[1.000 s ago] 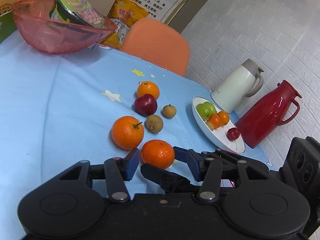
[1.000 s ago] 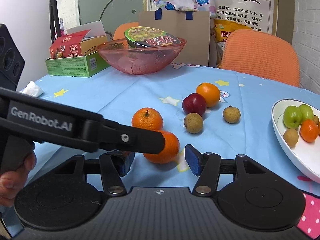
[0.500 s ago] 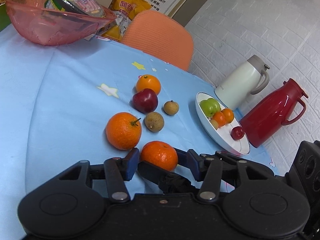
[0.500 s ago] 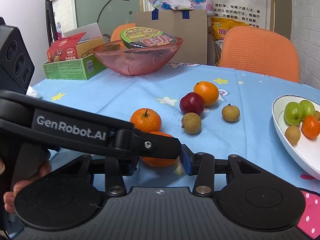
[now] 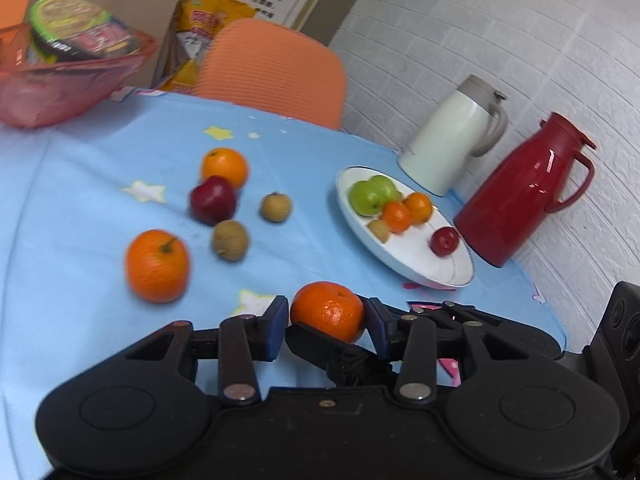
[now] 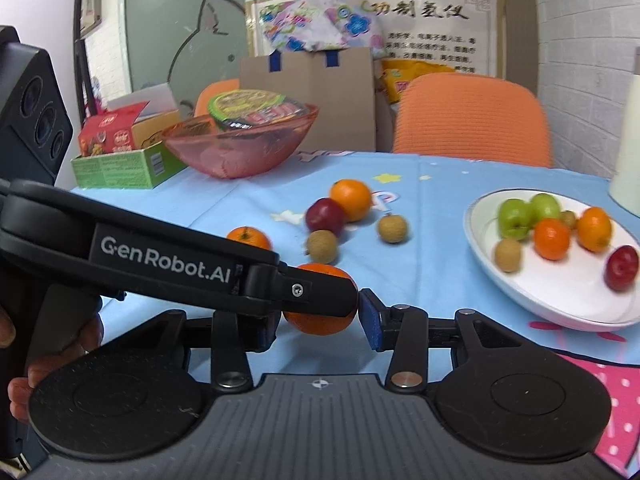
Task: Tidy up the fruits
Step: 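Carry both oranges in the grippers over the white plate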
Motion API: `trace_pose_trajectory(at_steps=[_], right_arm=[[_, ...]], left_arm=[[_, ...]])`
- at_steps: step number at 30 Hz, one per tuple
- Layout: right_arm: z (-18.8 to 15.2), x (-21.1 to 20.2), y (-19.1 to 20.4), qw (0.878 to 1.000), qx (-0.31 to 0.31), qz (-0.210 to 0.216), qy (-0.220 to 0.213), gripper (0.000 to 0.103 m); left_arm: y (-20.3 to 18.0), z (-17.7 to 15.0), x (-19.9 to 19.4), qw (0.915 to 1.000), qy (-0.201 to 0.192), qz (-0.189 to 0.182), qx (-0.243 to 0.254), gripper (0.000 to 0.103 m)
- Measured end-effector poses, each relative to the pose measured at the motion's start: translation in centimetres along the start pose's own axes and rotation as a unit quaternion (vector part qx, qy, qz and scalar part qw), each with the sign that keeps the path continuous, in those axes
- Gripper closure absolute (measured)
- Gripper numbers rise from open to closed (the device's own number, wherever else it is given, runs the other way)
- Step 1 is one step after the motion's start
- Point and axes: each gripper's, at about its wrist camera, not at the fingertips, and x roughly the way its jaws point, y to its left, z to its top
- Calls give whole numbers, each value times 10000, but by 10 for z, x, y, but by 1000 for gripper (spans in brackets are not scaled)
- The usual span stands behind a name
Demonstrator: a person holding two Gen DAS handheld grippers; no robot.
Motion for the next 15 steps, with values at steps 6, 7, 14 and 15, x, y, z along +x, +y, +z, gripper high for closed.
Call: trace_pose_trajectory(at_steps=[6, 7, 14, 15], right_arm=[[2, -24, -31, 9984, 251, -379, -328, 31], [2, -27, -37, 9979, 284, -441, -380, 31], [8, -38, -73, 9934, 494, -838, -602, 31], [8, -37, -77, 9929, 513, -884, -605, 31]], left_arm=[[-42, 11, 21, 9986, 29, -229, 469, 54], [-48, 13, 24, 9981, 28, -262, 550, 54], [-84, 27, 55, 9944, 62, -533, 914, 54], [-87, 28, 61, 9938, 83, -579, 942, 54]])
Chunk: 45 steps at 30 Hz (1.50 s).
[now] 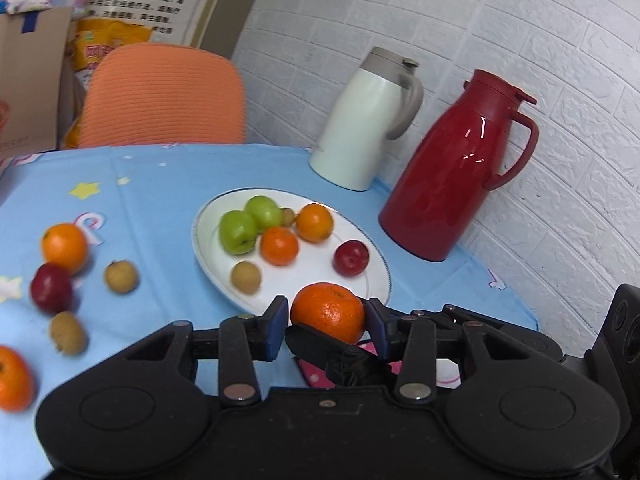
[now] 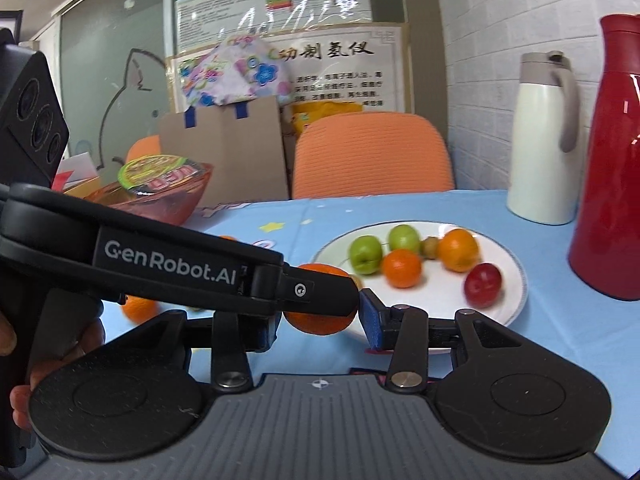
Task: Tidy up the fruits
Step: 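Carry both oranges in the grippers over the white plate, then open the right gripper on its orange while the left gripper releases its orange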
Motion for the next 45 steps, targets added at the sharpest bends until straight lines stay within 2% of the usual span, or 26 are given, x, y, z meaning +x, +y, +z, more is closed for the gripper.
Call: trace_pose_trajectory(at_steps=[6, 11, 17, 21, 27, 30, 32, 34, 36, 37, 40, 44, 45], right_arm=[[3, 14, -19, 9998, 45, -182, 101, 31], [2, 29, -33, 9994, 116, -175, 277, 31], [-1, 47, -41, 9985, 223, -117, 485, 31], [-2, 57, -41, 9981, 237, -59, 566, 31], [1, 71, -40, 9978, 177, -30, 634, 30], [0, 68, -39, 9979, 135, -50, 626, 24], [-1, 61, -39, 9983, 82, -101, 571, 16], [-2, 53, -39, 9983, 24, -192, 558, 16], [-2, 49, -40, 9982, -12, -214, 559, 21], [-1, 49, -40, 9981, -24, -165, 598, 34], [-2, 53, -40, 9977, 28, 69, 670, 49], [-2, 59, -34, 9981, -37, 45, 613, 51], [-2, 61, -34, 9981, 1, 47, 610, 50]], left_arm=[[-1, 10, 30, 9998, 130, -169, 27, 54], [8, 15, 51, 9995, 263, -179, -68, 54], [16, 19, 69, 9992, 395, -56, -29, 54], [18, 19, 77, 9990, 388, 129, 175, 53], [26, 23, 83, 9988, 372, 275, 165, 52], [29, 22, 83, 9991, 315, 248, 120, 50], [30, 22, 80, 9992, 237, 288, 136, 49], [30, 23, 77, 9993, 194, 295, 122, 49], [29, 25, 70, 9996, 91, 246, 84, 49], [30, 26, 67, 9997, 39, 218, 62, 49], [31, 26, 54, 9997, -57, 230, -23, 47], [35, 19, 32, 9993, -151, 336, -110, 32], [36, 17, 27, 9991, -163, 363, -138, 32]])
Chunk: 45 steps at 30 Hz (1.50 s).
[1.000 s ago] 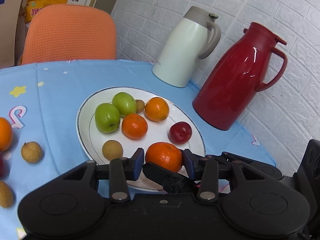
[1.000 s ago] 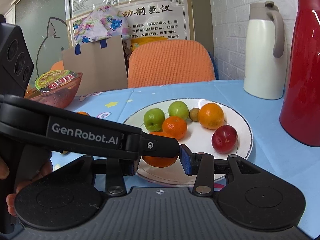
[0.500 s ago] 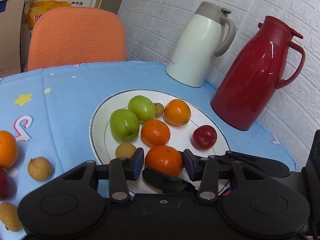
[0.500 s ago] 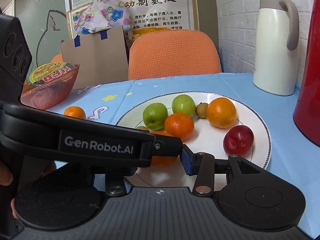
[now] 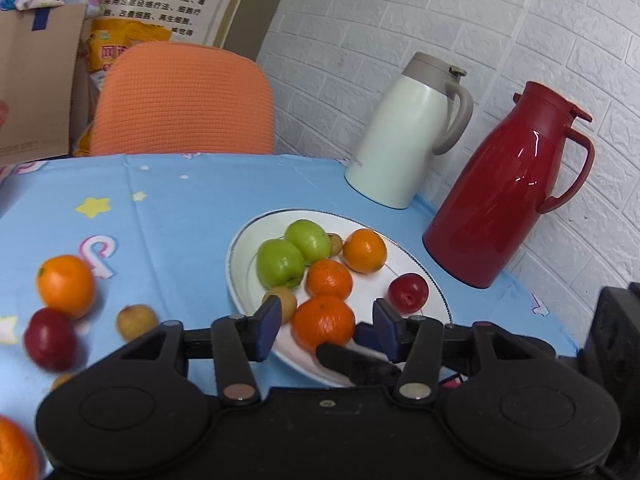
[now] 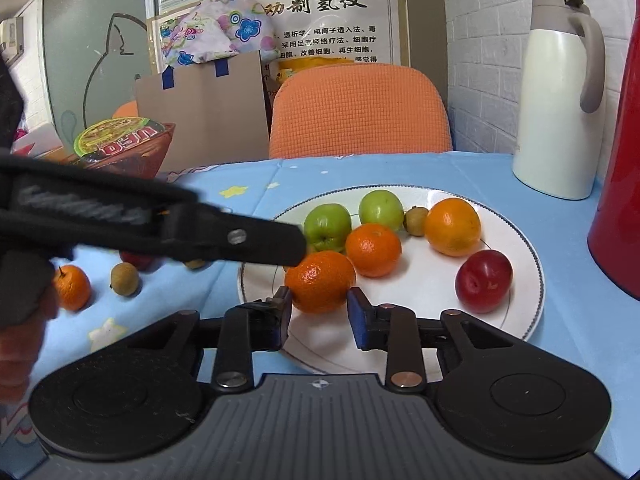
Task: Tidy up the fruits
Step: 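Open the right gripper on its orange while the left gripper releases its orange, then move both grippers back to the fruit pile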
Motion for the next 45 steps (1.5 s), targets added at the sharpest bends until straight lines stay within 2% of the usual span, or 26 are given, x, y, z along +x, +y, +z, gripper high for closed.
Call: trace_pose_trajectory(at_steps=[2, 4, 7, 8, 15, 23, 27, 30, 31, 32, 33, 38, 45], right_arm=[[2, 2, 0, 10000, 26, 7, -68, 50], [4, 5, 1, 9999, -17, 1, -128, 49], [5, 5, 2, 9999, -1, -29, -124, 48], [4, 4, 2, 9999, 2, -48, -107, 47], [-2, -1, 0, 9998, 78, -159, 4, 36], [-1, 7, -1, 9997, 256, 11, 55, 38], [-1, 4, 7, 9998, 128, -117, 8, 37], [-1, -6, 11, 9997, -2, -216, -72, 25], [-1, -12, 14, 9994, -70, -314, -111, 9], [0, -16, 16, 9990, -144, -391, -172, 0], [0, -22, 21, 9986, -244, -402, -250, 0], [-4, -44, 47, 9970, -576, -22, -511, 0], [-14, -46, 74, 9967, -557, 519, -287, 0]], left_arm=[[3, -3, -10, 10000, -26, -22, -65, 31], [5, -6, -18, 9999, -65, -20, -151, 23], [5, -13, -30, 9997, -99, -44, -218, 8], [4, -16, -34, 9997, -108, -38, -237, 0], [5, -35, -59, 9987, -197, 30, -462, 0], [10, -52, -87, 9979, -218, 199, -575, 0], [15, -57, -96, 9971, -243, 295, -660, 0], [19, -60, -101, 9963, -242, 366, -736, 0], [20, -61, -103, 9960, -234, 400, -758, 0], [21, -63, -106, 9957, -232, 440, -784, 0], [22, -64, -108, 9953, -237, 476, -805, 0], [30, -71, -129, 9929, -375, 686, -895, 0], [52, -77, -160, 9859, -653, 1117, -1059, 0]])
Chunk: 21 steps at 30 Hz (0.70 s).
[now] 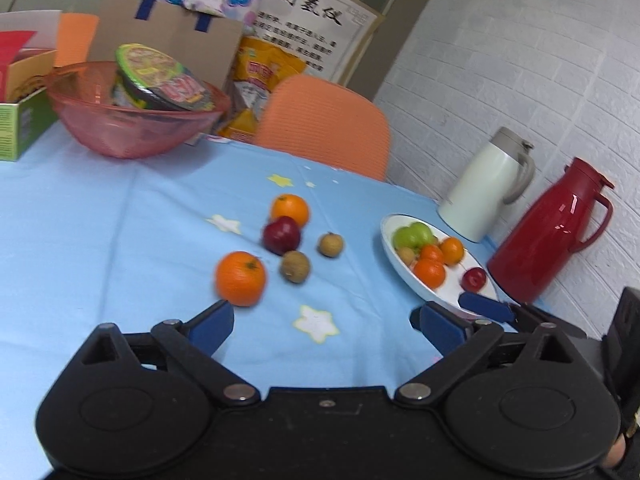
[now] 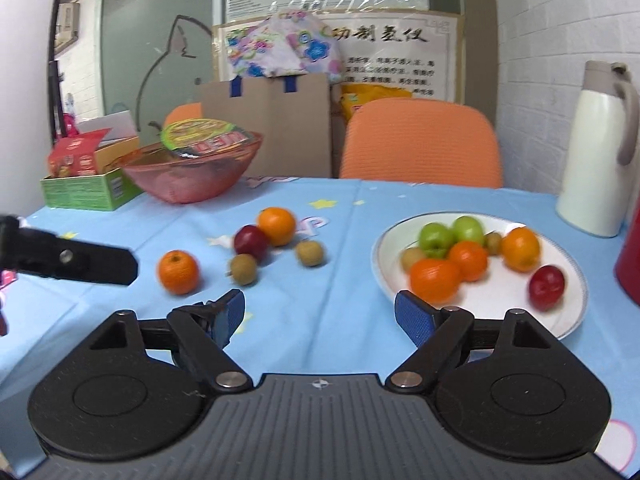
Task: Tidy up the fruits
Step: 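Move both grippers back to the fruit pile, then grasp a leafy mandarin with the left gripper while the right gripper grasps an orange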
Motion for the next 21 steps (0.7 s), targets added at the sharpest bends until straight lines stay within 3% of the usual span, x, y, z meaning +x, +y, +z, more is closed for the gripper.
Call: trace_pose_trajectory(at_steps=[7, 19, 21], right_arm=[[-7, 9, 32, 9975, 135, 624, 295, 0], [6, 50, 74, 9947, 11, 879, 527, 0], [9, 60, 76, 9941, 57, 890, 625, 0]], left_arm=[[22, 10, 2, 9997, -12, 238, -101, 0], [39, 37, 46, 9984, 500, -265, 87, 0], [43, 39, 51, 9977, 595, -325, 62, 11]])
